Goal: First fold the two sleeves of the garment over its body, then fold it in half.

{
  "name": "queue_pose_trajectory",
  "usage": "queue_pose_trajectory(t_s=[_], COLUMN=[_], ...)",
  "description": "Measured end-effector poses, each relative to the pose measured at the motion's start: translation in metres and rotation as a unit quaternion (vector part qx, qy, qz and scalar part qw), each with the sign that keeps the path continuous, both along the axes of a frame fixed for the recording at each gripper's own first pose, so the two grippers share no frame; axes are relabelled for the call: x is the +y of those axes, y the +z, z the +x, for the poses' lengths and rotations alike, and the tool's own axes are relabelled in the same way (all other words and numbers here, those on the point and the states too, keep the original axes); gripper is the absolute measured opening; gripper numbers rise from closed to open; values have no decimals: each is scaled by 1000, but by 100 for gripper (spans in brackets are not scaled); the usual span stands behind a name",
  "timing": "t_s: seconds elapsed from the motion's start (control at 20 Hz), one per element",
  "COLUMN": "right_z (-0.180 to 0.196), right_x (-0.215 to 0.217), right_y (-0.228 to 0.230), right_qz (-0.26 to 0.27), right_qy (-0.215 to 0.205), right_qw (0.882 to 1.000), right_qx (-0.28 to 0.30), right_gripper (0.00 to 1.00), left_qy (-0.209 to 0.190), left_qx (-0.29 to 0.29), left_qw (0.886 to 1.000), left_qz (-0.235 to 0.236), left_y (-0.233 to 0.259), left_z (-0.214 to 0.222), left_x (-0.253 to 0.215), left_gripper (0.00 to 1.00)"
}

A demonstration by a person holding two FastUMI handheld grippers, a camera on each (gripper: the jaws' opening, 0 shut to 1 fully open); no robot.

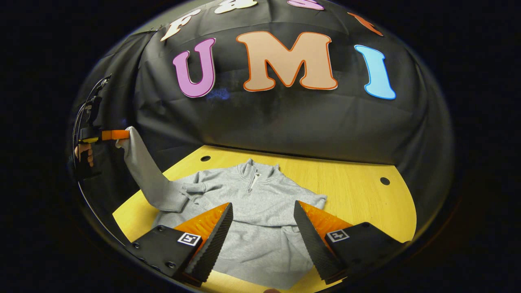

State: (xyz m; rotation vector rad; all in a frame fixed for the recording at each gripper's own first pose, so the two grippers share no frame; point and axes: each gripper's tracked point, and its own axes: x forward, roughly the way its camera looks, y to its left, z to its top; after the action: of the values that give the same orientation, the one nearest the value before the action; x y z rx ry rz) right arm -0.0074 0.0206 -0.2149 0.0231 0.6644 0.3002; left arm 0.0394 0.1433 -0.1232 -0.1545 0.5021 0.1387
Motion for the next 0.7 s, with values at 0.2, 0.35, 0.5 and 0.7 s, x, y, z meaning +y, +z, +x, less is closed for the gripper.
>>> queue_pose_trajectory(t_s=[0.2,0.35,0.5,0.7], right_z=[-7,-13,-20,-31], right_x=[-19,-35,-52,-77], right_y=[0,1,0,-1], right_qz=[-1,-6,-11,-15], right_qy=[-14,-25,-38,-58], right_qw=[1000,1000,999,998], right_qx=[1,1,7,11], right_gripper=[96,96,96,91], left_qy=[-59,-95,-131,-179], left_qx=[-16,-22,-24,-23], left_qw=[998,995,990,982], left_qz=[-10,-26,-37,-54], left_y=[9,13,13,11], left_z=[24,37,45,54], left_x=[-67,-112,-157,-221], left_gripper=[0,0,0,0])
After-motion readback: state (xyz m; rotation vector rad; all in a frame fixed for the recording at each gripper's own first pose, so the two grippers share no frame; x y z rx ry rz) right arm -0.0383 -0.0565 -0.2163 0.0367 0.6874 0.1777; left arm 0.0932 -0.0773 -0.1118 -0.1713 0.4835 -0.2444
